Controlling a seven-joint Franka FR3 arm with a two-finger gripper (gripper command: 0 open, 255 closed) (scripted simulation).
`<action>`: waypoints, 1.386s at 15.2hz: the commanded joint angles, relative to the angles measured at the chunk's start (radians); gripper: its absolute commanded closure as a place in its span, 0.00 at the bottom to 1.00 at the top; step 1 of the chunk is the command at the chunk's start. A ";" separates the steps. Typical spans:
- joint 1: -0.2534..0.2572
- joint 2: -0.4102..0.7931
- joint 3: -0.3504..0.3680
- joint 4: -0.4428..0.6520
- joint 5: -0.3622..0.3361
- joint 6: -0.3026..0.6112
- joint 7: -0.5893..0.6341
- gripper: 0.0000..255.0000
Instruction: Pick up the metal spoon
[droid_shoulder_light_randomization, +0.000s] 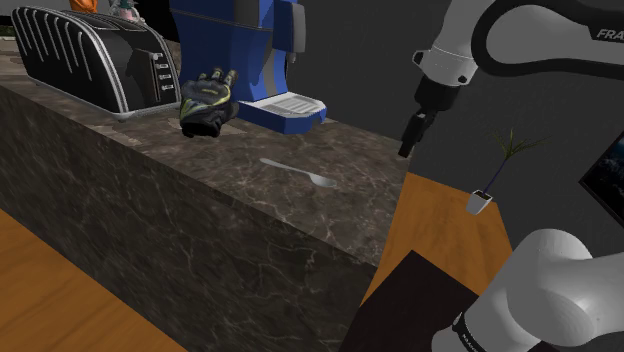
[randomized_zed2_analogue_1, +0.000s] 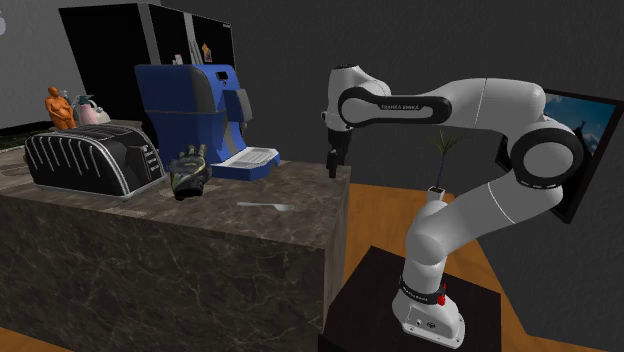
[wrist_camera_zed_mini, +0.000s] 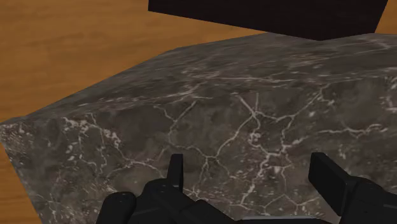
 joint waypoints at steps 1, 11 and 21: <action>0.000 0.000 0.000 0.000 0.000 0.000 0.000 0.00; 0.066 0.227 0.086 0.067 0.157 0.213 0.149 0.00; 0.116 0.497 0.164 0.241 0.261 0.392 0.265 0.00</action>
